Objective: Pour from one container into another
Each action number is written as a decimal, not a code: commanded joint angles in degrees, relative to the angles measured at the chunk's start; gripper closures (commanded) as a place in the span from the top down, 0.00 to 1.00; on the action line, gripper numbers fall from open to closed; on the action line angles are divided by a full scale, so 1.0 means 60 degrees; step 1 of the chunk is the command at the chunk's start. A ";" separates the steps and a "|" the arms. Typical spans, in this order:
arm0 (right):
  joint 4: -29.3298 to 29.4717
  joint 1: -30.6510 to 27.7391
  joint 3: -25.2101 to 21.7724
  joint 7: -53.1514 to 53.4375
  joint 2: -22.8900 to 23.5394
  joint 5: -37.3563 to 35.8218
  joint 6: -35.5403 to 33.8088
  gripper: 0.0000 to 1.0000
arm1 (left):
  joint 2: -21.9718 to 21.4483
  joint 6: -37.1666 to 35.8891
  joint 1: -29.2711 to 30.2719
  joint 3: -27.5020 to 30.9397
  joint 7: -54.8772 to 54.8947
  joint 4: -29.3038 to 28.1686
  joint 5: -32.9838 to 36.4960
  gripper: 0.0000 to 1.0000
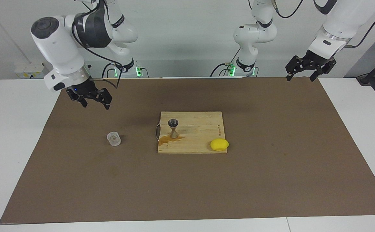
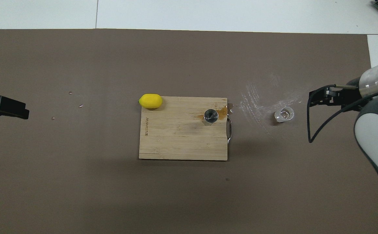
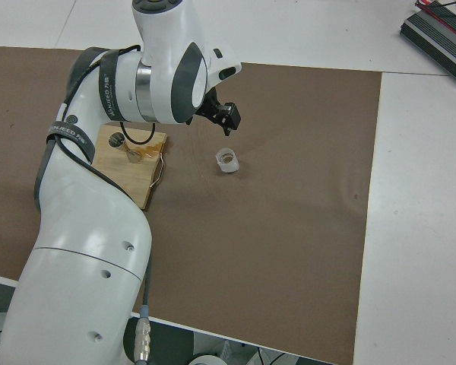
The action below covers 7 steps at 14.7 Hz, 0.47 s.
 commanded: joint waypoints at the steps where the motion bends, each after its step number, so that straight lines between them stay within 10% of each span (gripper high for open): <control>1: 0.1308 -0.0102 0.0065 -0.0267 0.0267 -0.0302 -0.0932 1.00 | -0.0178 -0.0086 0.0019 0.0008 -0.0021 -0.0151 0.0047 1.00; 7: 0.2075 0.0000 0.0152 -0.0252 0.0107 -0.0449 -0.2368 1.00 | -0.0178 -0.0086 0.0004 0.0008 -0.0035 -0.0151 0.0047 1.00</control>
